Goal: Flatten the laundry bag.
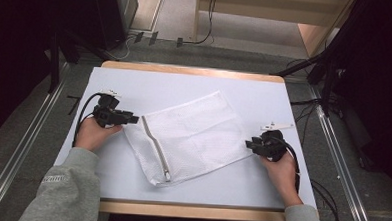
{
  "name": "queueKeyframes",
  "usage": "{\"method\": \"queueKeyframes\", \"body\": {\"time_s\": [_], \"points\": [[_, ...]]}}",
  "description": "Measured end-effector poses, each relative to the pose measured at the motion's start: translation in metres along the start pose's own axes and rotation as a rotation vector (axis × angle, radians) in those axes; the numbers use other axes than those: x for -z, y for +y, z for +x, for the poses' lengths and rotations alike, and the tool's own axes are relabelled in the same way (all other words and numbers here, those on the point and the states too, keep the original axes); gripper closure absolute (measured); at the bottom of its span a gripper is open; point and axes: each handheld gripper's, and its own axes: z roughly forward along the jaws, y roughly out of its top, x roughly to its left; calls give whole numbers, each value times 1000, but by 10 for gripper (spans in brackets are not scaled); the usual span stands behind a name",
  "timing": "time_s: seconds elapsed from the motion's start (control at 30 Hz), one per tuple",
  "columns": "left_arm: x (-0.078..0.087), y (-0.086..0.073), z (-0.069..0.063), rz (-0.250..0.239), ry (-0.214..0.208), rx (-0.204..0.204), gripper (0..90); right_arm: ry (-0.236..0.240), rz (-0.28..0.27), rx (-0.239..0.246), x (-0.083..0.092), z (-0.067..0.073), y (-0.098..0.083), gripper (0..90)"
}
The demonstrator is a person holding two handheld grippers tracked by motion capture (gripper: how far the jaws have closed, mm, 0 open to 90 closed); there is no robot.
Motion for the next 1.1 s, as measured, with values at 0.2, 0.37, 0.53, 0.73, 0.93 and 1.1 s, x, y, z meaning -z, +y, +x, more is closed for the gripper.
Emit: {"method": "queueKeyframes", "body": {"time_s": [0.2, 0.37, 0.53, 0.73, 0.93, 1.1], "points": [[-14, 9, 7, 3, -7, -10, 581, -12, -5, -58, 10, -7, -16, 612], [-29, 10, 8, 31, -28, -22, 606, -15, -19, -79, 9, -7, -21, 584], [-31, 8, 6, 36, -39, -30, 750, -26, -6, -42, 6, 4, -19, 632], [-33, 9, 2, 60, -26, -49, 887, -42, 24, -42, 7, 4, -17, 899], [-29, 8, 9, 53, -48, 32, 895, -26, 46, -82, 6, -3, -11, 900], [-19, 4, 8, 21, -58, 60, 895, -37, 27, -101, 1, -13, 0, 900]]}}
